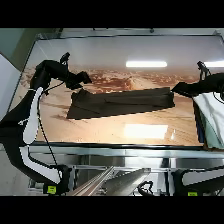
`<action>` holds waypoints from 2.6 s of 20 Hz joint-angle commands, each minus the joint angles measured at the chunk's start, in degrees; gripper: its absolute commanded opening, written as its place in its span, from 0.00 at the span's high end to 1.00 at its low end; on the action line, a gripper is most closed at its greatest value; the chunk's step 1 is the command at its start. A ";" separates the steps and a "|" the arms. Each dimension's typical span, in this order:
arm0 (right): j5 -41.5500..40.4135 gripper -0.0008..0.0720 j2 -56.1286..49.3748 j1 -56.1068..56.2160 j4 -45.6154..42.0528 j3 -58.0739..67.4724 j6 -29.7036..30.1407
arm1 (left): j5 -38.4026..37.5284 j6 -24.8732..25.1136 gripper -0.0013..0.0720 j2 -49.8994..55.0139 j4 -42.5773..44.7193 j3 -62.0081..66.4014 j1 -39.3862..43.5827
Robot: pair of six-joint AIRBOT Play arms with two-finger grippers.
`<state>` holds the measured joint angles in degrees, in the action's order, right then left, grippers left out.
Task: Fold the shirts.
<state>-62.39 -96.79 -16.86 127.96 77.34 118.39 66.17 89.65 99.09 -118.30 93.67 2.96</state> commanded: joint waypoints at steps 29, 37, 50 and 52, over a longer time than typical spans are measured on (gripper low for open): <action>-34.47 0.95 7.10 -0.52 6.03 27.65 -0.72 | -9.22 -5.68 0.96 24.15 -0.42 16.83 34.21; -38.53 0.95 9.90 0.44 7.10 27.63 -4.66 | -0.92 -3.78 0.96 24.55 -10.73 24.83 32.35; 1.22 0.95 0.74 42.86 7.26 23.89 -13.79 | 4.46 8.24 0.96 -40.28 -10.21 7.26 -1.22; 15.10 0.95 -6.14 52.04 7.23 23.89 -13.92 | 4.37 10.23 0.96 -47.23 -10.23 2.32 -6.93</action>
<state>-67.88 -96.01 22.39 135.31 101.43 106.00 71.46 96.23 63.42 -128.62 102.54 4.01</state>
